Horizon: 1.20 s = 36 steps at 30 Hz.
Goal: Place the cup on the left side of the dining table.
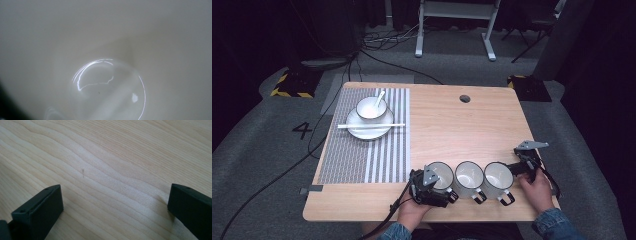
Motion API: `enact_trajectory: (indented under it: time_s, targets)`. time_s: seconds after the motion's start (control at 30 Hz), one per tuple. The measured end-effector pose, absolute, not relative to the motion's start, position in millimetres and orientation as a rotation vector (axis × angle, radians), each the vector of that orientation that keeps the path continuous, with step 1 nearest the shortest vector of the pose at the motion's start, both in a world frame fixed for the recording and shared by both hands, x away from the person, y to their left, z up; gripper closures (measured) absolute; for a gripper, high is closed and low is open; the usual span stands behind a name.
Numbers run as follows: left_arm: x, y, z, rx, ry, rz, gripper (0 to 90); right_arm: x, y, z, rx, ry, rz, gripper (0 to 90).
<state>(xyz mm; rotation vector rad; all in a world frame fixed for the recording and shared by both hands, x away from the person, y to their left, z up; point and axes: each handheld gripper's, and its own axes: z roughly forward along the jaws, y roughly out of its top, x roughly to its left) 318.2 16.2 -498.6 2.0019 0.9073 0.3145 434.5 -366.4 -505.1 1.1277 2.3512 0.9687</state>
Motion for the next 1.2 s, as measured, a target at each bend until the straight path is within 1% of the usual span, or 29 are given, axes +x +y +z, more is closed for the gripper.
enact_trajectory:
  time_s: [0.13, 0.17, 0.4, 0.6, 0.77, 0.8, 1.0, 1.2]
  targets:
    - [317, 16, -498, 2.012, 0.896, 0.329, 1.7, 434, -366, -505, 1.129, 2.351, 0.969, 0.2]
    - [316, 16, -497, 2.016, 0.879, 0.362, 2.3, 434, -366, -505, 1.129, 2.351, 0.969, 0.2]
    - [314, 17, -495, 2.025, 0.857, 0.388, 3.0, 434, -366, -505, 1.128, 2.351, 0.969, 0.3]
    - [312, 18, -491, 2.021, 0.849, 0.377, 3.2, 434, -366, -505, 1.129, 2.351, 0.969, 0.2]
    - [307, 22, -483, 2.001, 0.838, 0.371, 3.2, 434, -366, -505, 1.130, 2.351, 0.969, 0.2]
    - [307, 23, -481, 1.997, 0.830, 0.392, 3.2, 434, -366, -505, 1.129, 2.351, 0.969, 0.2]
    - [305, 32, -471, 1.955, 0.841, 0.403, 3.1, 434, -366, -505, 1.129, 2.351, 0.968, 0.2]
    - [305, 43, -463, 1.911, 0.854, 0.450, 3.2, 434, -366, -505, 1.130, 2.350, 0.969, 0.3]
